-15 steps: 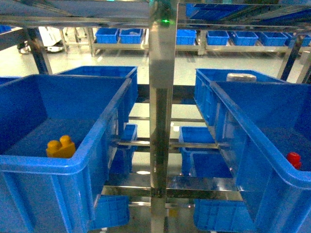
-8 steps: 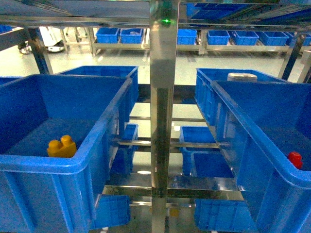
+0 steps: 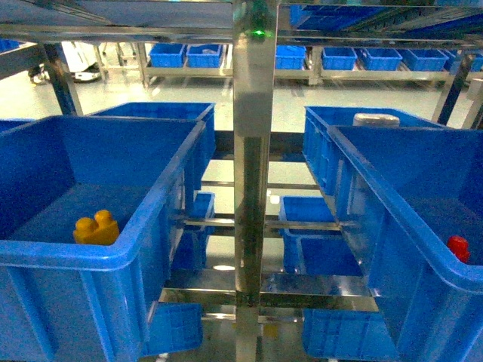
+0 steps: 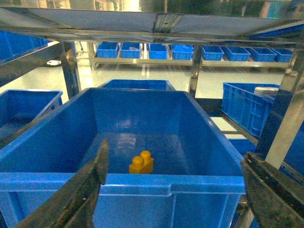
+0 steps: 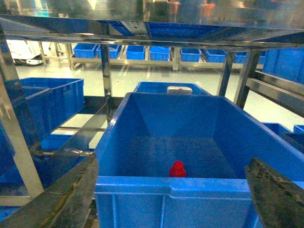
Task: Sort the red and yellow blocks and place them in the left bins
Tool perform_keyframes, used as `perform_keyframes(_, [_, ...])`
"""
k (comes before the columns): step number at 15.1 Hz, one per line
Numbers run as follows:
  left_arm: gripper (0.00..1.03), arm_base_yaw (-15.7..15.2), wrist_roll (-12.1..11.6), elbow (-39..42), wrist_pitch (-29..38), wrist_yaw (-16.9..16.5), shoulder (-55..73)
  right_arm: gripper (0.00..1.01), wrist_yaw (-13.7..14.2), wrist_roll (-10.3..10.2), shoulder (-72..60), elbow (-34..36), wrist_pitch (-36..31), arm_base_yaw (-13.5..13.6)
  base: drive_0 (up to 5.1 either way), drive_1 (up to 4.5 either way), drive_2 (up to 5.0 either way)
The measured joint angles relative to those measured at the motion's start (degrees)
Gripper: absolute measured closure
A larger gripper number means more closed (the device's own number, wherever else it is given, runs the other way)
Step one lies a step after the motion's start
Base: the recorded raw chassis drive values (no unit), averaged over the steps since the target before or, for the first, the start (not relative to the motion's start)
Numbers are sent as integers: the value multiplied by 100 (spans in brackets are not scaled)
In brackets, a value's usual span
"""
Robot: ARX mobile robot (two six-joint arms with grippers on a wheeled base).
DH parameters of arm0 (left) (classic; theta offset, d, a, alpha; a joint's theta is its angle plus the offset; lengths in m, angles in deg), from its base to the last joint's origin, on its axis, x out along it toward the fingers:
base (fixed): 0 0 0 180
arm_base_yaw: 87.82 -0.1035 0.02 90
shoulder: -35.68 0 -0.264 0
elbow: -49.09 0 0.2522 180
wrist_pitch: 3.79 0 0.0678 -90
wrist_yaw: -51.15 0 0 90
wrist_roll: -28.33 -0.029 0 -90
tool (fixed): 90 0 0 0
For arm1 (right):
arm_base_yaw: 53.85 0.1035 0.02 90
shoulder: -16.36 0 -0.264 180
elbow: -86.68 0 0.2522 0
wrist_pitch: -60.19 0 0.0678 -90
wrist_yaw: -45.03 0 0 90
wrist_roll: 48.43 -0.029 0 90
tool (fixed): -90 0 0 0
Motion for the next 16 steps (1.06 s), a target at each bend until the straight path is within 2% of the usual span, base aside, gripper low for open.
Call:
perform_keyframes(1, [7,0,0,0,0,0,0,1,2,0,0,0,0,0,0,0,0])
perform_keyframes(2, [4,0,-7,0,0,0,0,4,2,0,0,0,-2,0,0,0,0])
perform_keyframes(16, [5,0,-7,0,0,0,0,3,2,0,0,0,0,0,0,0,0])
